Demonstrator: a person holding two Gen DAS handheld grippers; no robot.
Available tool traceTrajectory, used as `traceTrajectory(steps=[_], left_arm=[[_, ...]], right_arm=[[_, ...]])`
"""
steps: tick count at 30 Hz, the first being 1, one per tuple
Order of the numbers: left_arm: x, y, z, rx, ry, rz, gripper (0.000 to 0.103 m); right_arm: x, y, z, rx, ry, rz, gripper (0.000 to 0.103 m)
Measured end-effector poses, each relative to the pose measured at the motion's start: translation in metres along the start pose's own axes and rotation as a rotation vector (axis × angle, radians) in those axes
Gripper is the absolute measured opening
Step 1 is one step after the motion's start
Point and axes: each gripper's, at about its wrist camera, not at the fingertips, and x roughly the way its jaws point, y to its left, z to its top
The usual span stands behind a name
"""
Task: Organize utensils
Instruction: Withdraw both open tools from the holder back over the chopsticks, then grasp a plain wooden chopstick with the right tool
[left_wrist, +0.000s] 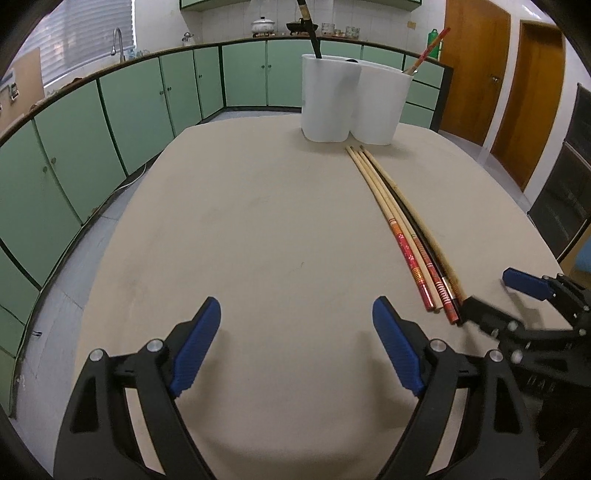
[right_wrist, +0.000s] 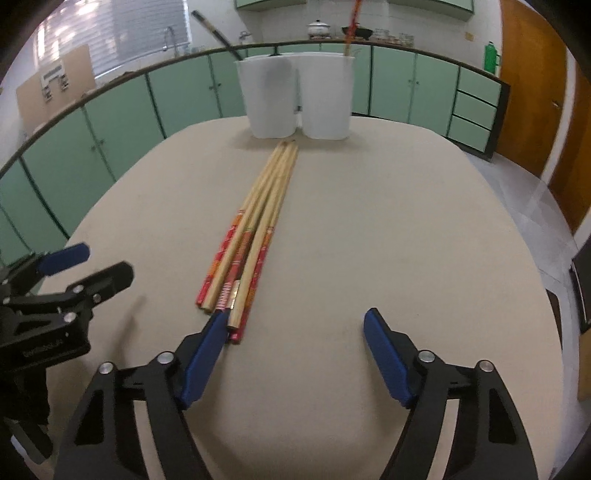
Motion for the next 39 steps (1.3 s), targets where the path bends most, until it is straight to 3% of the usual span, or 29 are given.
traceTrajectory(steps=[5, 11, 19, 27, 32, 39], left_arm=[[0.002, 0.000, 0.000, -0.007, 0.007, -0.001, 0.082], [0.003, -0.002, 0.001, -0.008, 0.011, -0.009, 0.082], [0.003, 0.000, 0.001, -0.017, 0.011, -0.009, 0.083], [0.005, -0.004, 0.002, -0.012, 0.019, -0.012, 0.083], [0.008, -0.007, 0.004, -0.016, 0.019, -0.013, 0.083], [0.012, -0.014, 0.004, -0.010, 0.021, -0.015, 0.083]], right_arm=[[-0.003, -0.019, 0.001, 0.052, -0.003, -0.026, 0.065], [-0.004, -0.020, 0.000, 0.036, -0.008, 0.047, 0.052], [-0.008, -0.040, 0.003, 0.083, -0.025, 0.082, 0.049], [-0.004, -0.072, 0.005, 0.100, -0.038, 0.007, 0.048], [0.003, -0.102, 0.008, 0.170, -0.022, 0.064, 0.046], [0.007, -0.082, 0.013, 0.075, -0.011, 0.061, 0.034]])
